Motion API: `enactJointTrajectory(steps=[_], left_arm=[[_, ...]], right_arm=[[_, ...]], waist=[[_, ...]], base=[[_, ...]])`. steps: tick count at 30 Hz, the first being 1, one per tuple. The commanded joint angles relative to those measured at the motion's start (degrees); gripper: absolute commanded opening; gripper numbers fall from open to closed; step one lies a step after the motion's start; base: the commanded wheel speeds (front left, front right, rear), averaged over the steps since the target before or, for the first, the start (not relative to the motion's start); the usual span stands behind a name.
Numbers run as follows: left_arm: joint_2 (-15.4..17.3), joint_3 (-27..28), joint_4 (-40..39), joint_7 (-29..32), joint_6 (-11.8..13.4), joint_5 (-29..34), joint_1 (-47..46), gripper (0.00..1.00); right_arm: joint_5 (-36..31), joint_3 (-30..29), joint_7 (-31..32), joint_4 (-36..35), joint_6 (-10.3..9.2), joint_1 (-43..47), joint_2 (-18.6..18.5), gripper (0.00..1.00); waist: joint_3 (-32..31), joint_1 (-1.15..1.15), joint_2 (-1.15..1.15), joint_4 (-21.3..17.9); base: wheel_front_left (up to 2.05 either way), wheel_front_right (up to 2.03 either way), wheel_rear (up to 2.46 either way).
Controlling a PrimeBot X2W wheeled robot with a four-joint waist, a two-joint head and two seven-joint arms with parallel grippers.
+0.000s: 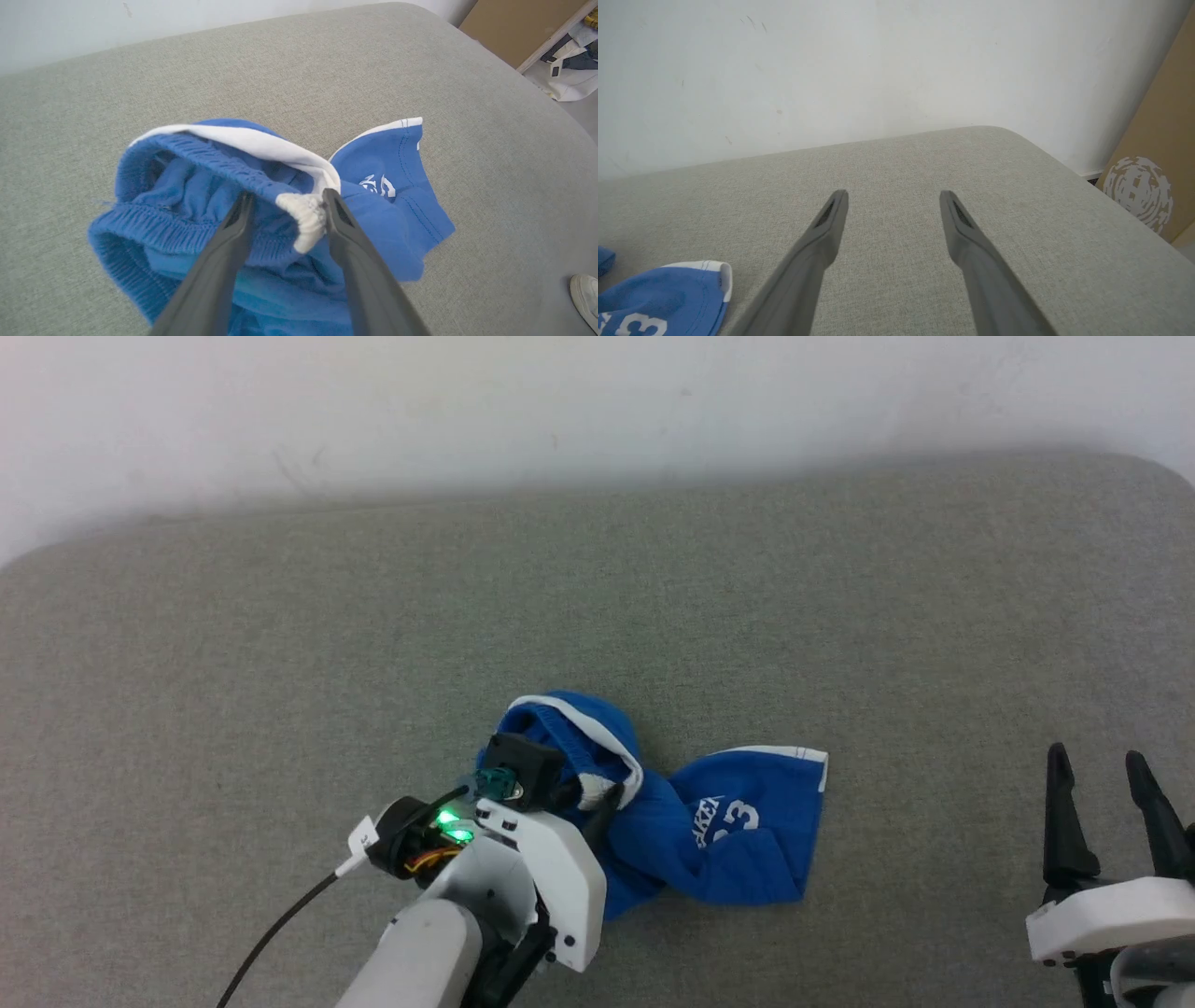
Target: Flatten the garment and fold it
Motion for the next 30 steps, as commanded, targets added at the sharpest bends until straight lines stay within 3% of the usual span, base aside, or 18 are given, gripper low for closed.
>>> enactJointTrajectory(steps=[1, 7, 12, 16, 21, 25, 30], left_arm=[[0.2, -0.1, -0.3, -0.4, -0.2, -0.3, -0.6, 0.00], [0.6, 1.9, -2.7, -3.0, 0.4, -1.5, -0.6, 0.00], [1.5, 7.1, -5.8, -7.2, 2.5, -2.9, -2.6, 0.00], [3.1, 10.9, -8.4, -10.6, 3.5, -2.6, -7.0, 0.00], [2.6, 13.5, -10.6, -17.1, 4.1, -1.6, -15.0, 0.00], [0.3, 10.9, -10.5, -22.2, 2.5, -0.6, -20.0, 0.00], [-1.9, -1.0, -7.9, -24.6, -2.0, 0.3, -20.1, 0.00]], right_arm=[[0.4, 0.2, -0.4, 0.3, -0.04, -1.0, 0.2, 1.00], [0.6, 0.4, -1.2, 2.3, -0.04, -1.6, 0.2, 1.00], [0.7, 0.9, -1.8, 3.7, -0.04, -1.7, 0.2, 1.00], [0.9, 1.4, -2.1, 4.4, -0.04, -1.9, 0.2, 1.00], [1.0, 2.1, -2.3, 5.1, -0.04, -2.4, 0.2, 1.00], [1.3, 2.4, -2.7, 5.7, -0.04, -2.7, 0.2, 1.00], [1.7, 1.4, -3.2, 6.5, -0.04, -2.9, 0.2, 1.00]], waist=[[0.3, -0.01, 0.00, -0.2], [-0.9, -0.01, 0.00, 0.2], [-2.5, -0.01, 0.00, 0.7], [-3.2, -0.01, 0.00, 0.7], [-3.6, -0.01, 0.00, 0.0], [-3.8, -0.01, 0.00, -1.1], [-3.6, -0.01, 0.00, -2.0]], base=[[0.00, 0.00, 0.00], [0.00, 0.00, 0.00], [0.00, 0.00, 0.00], [0.00, 0.00, 0.00], [0.00, 0.00, 0.00], [0.00, 0.00, 0.00], [0.00, 0.00, 0.00]])
